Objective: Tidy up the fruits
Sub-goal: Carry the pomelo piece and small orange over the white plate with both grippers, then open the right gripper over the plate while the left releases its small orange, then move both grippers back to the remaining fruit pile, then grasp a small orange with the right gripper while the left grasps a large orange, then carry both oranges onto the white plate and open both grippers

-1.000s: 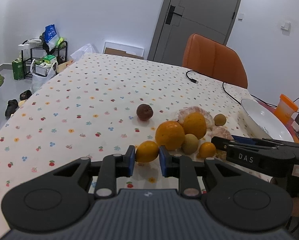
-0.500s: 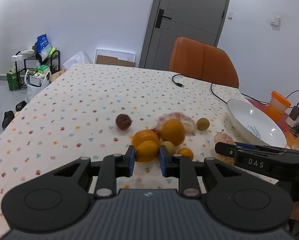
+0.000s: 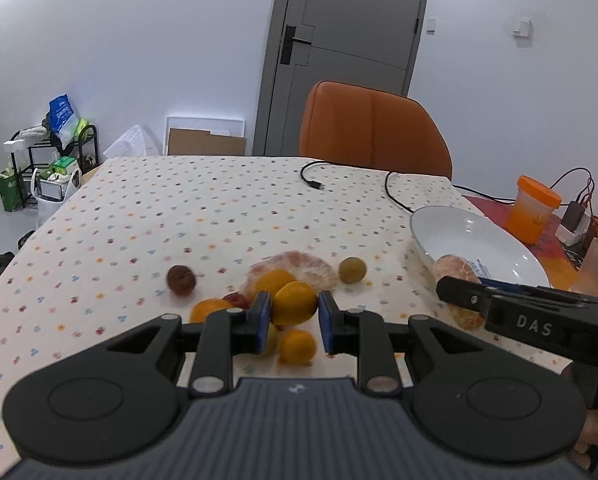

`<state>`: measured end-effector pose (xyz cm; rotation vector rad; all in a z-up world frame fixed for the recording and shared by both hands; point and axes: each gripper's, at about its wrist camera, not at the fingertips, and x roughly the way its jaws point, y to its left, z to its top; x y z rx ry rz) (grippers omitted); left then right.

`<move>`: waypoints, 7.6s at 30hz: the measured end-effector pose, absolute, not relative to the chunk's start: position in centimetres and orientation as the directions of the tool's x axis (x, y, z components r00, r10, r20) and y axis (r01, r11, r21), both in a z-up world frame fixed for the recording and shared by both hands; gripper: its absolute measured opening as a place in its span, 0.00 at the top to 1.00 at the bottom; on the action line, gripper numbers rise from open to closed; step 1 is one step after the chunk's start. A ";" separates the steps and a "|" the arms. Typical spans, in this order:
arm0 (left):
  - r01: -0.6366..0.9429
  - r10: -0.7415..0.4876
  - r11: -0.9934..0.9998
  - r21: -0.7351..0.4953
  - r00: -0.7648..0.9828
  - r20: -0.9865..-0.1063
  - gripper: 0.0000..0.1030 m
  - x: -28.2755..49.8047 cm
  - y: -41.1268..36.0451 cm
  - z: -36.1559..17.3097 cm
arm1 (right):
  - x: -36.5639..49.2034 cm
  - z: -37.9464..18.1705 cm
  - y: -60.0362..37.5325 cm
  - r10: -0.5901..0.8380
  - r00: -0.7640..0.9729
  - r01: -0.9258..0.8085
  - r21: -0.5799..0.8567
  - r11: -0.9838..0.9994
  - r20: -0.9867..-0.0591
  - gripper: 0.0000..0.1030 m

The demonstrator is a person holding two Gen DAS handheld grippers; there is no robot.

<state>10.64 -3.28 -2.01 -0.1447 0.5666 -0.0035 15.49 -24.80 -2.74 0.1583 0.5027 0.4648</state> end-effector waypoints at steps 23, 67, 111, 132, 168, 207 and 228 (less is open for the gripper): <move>0.071 -0.111 0.993 -0.099 0.868 -0.485 0.77 14.5 -10.7 0.3 | 17.2 -2.8 -31.8 0.371 0.843 -0.293 0.246 0.924 -0.389 0.67; 0.097 -0.104 0.994 -0.042 0.824 -0.557 0.55 18.6 -15.5 -1.7 | 19.4 -4.7 -36.0 0.303 0.883 -0.211 0.276 0.938 -0.358 0.44; -0.093 0.025 0.990 -0.106 0.855 -0.518 0.15 9.2 -0.8 0.3 | 13.0 -0.6 -26.6 0.377 0.837 -0.300 0.243 0.922 -0.398 0.00; -0.152 0.040 0.973 -0.172 0.850 -0.526 0.15 7.5 3.4 -1.5 | 12.1 -1.1 -22.6 0.461 0.785 -0.377 0.271 0.886 -0.413 0.00; -0.133 -0.085 0.934 -0.332 0.819 -0.568 0.55 11.5 3.6 -6.1 | 15.1 -4.3 -16.6 0.615 0.596 -0.518 0.337 0.786 -0.517 0.60; -0.063 -0.087 0.956 -0.286 0.871 -0.483 0.66 9.9 -2.0 -0.4 | 14.0 -0.9 -25.0 0.532 0.725 -0.425 0.324 0.845 -0.437 0.78; 0.028 -0.159 0.960 -0.278 0.873 -0.461 0.66 10.9 -6.8 0.0 | 14.2 -0.8 -31.9 0.424 0.800 -0.315 0.304 0.899 -0.424 0.78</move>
